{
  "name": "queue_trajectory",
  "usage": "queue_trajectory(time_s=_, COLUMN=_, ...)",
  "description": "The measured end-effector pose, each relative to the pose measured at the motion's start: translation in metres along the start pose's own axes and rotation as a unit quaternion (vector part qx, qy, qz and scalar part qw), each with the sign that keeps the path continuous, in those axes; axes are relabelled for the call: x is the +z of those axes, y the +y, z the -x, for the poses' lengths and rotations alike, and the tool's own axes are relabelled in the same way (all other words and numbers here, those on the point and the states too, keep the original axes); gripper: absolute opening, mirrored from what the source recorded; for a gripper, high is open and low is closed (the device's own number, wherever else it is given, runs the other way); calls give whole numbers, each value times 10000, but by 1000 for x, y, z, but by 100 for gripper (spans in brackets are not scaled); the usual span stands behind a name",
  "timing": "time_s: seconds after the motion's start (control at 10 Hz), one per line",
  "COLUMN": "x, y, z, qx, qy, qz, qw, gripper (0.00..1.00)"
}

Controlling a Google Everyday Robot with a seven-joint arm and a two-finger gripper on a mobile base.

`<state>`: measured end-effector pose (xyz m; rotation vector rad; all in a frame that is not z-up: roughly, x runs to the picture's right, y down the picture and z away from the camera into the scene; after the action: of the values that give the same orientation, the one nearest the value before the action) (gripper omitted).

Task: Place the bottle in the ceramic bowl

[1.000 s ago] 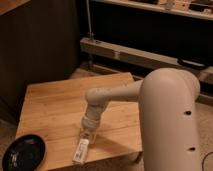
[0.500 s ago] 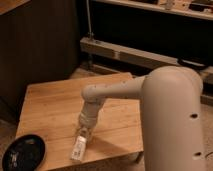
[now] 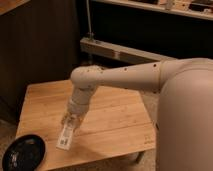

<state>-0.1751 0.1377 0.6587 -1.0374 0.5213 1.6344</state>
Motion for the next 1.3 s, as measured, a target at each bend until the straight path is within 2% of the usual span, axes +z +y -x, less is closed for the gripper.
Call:
queue_trajectory(time_s=0.1, x=-8, y=22, z=0, qx=-150, qy=-90, qz=51, qw=9998, gripper=0)
queue_trajectory(time_s=0.2, x=-13, y=32, z=3, qx=-202, qy=-134, qz=97, qw=9997, gripper=0)
queue_trajectory(time_s=0.4, x=-17, y=36, z=12, qx=-356, qy=-229, qz=319, qw=9986, gripper=0)
queue_trajectory(time_s=0.5, x=-15, y=31, z=16, qx=-402, qy=-257, qz=432, qw=9979, gripper=0)
queue_trajectory(time_s=0.6, x=-7, y=14, z=23, qx=-497, qy=-304, qz=595, qw=9965, gripper=0)
queue_trajectory(time_s=0.8, x=2, y=-22, z=31, qx=-602, qy=-401, qz=728, qw=9947, gripper=0)
queue_trajectory(time_s=0.9, x=6, y=-32, z=32, qx=-653, qy=-430, qz=759, qw=9940, gripper=0)
queue_trajectory(time_s=1.3, x=7, y=-34, z=32, qx=-674, qy=-438, qz=769, qw=9938, gripper=0)
